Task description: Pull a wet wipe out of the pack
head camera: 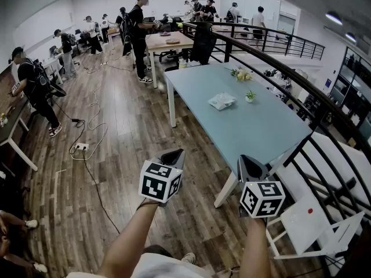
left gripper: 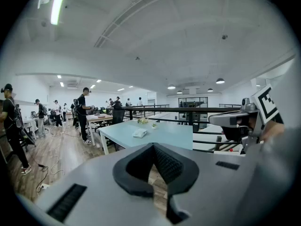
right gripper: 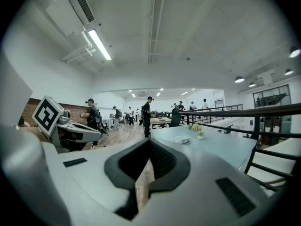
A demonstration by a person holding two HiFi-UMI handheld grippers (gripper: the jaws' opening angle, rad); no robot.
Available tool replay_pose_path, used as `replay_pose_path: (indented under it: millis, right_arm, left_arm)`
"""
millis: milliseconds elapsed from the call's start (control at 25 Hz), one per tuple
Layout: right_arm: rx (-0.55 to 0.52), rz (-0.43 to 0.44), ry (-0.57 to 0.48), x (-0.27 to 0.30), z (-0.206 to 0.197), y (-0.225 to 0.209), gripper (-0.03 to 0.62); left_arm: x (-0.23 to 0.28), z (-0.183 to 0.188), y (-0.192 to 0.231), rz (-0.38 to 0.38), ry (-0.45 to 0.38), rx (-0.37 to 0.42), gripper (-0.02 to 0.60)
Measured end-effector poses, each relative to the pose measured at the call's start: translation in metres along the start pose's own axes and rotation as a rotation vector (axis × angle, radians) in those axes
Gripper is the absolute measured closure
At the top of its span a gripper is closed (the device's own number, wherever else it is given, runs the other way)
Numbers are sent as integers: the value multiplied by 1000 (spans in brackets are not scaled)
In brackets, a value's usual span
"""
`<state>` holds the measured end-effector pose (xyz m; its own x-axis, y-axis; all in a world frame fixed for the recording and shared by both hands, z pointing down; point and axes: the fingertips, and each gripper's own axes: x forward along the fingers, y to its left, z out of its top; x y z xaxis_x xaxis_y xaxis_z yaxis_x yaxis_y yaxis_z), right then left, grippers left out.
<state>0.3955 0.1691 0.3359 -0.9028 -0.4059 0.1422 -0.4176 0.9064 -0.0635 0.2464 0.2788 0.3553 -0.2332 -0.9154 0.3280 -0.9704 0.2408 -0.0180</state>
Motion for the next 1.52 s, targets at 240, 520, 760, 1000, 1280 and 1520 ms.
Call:
replay_pose_path:
  millis: [240, 520, 760, 1000, 1280, 1520]
  right_arm:
    - [-3, -8, 8, 9, -7, 1, 591]
    - [-14, -4, 16, 34, -5, 8, 591]
    - [-21, 5, 25, 64, -5, 10, 589]
    - [-14, 5, 20, 100, 2, 14, 562]
    - [-17, 26, 27, 151, 12, 15, 528]
    - [-16, 32, 28, 196, 20, 18, 503]
  left_arm:
    - [3, -7, 13, 21, 3, -11, 588]
    - [14, -5, 36, 18, 1, -12, 589]
    - [36, 2, 54, 9, -1, 2, 588]
    - [58, 14, 80, 1, -3, 11, 588]
    - [89, 27, 116, 10, -3, 2, 588]
    - [113, 37, 152, 15, -1, 3, 589]
